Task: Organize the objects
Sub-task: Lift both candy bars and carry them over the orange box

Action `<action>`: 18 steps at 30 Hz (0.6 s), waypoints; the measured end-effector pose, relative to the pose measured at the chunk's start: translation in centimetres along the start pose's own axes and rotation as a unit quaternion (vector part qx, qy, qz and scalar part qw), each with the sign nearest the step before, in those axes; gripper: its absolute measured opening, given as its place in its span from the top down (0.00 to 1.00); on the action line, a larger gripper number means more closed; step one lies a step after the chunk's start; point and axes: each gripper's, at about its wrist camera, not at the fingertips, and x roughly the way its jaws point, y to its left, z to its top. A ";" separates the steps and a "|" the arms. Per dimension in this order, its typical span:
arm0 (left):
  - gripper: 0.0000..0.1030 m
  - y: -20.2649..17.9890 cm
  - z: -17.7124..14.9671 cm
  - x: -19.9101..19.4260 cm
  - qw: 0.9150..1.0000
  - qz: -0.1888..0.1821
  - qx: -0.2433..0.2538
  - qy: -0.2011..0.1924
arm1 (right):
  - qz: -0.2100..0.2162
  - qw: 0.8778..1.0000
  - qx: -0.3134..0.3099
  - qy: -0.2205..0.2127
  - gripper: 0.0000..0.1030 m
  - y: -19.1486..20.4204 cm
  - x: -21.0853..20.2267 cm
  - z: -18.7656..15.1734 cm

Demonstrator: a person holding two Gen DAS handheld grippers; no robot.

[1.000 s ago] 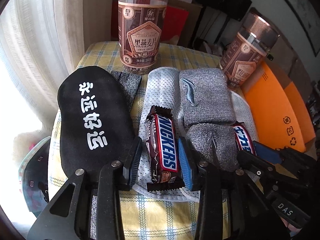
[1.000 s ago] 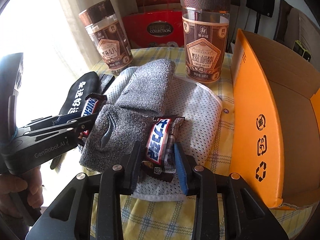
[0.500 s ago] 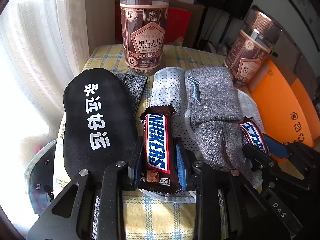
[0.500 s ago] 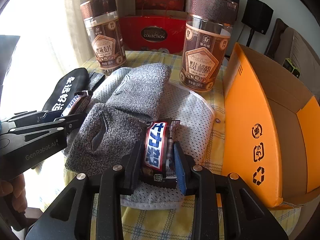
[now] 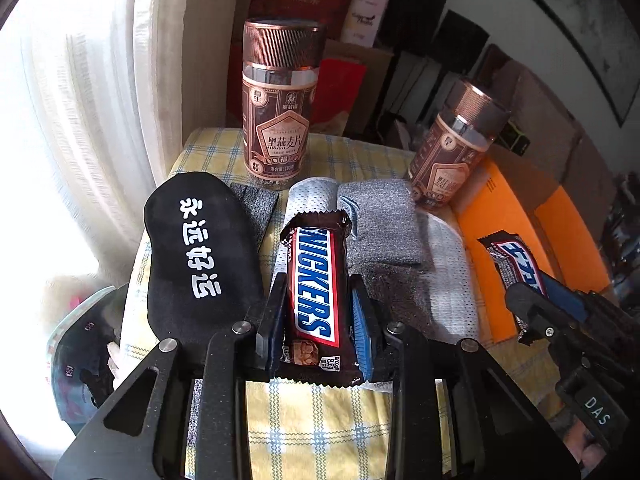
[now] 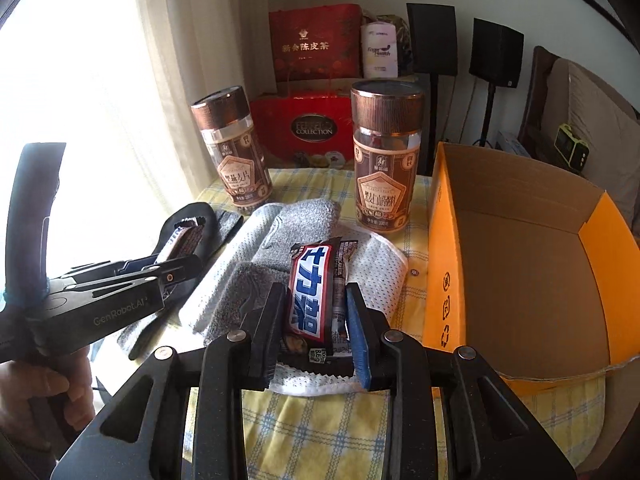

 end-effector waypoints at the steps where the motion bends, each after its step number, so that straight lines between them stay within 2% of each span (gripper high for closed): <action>1: 0.74 -0.3 0.1 -0.6 1.000 -0.006 0.002 -0.002 | -0.001 1.000 0.001 -0.003 0.71 -0.2 -0.5 0.2; 6: 0.74 -3.5 1.2 -1.9 0.999 -0.035 0.013 -0.006 | -0.020 1.000 0.005 -0.021 0.71 -1.4 -2.8 0.6; 18: 0.74 -11.2 1.8 -2.2 0.996 -0.065 0.060 -0.014 | -0.072 0.995 0.046 -0.049 0.71 -8.0 -6.6 0.5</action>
